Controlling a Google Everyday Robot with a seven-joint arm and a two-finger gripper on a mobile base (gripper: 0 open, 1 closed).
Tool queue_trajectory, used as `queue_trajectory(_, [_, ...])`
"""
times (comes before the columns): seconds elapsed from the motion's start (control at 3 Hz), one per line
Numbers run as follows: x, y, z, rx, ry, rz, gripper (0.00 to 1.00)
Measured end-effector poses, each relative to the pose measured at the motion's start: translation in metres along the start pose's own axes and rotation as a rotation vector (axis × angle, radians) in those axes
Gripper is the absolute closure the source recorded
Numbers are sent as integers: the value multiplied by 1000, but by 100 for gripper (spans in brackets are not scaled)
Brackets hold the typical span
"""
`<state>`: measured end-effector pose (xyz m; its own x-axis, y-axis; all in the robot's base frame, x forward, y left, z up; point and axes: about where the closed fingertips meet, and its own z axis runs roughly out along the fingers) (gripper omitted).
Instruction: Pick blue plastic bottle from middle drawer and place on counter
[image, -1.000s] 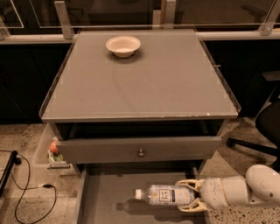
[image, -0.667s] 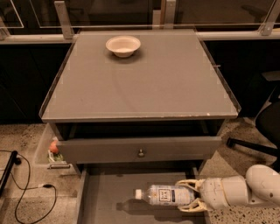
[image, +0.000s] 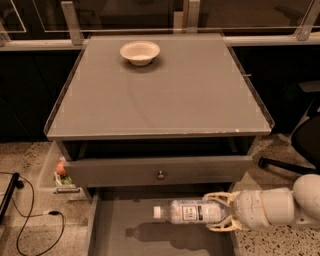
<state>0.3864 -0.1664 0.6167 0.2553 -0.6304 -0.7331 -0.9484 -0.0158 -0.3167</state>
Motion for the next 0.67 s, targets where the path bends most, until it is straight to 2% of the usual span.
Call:
queue_trajectory(0.33, [-42, -35, -37, 27, 48, -84, 100])
queue_trajectory(0.67, [-82, -72, -84, 77, 87, -142, 100])
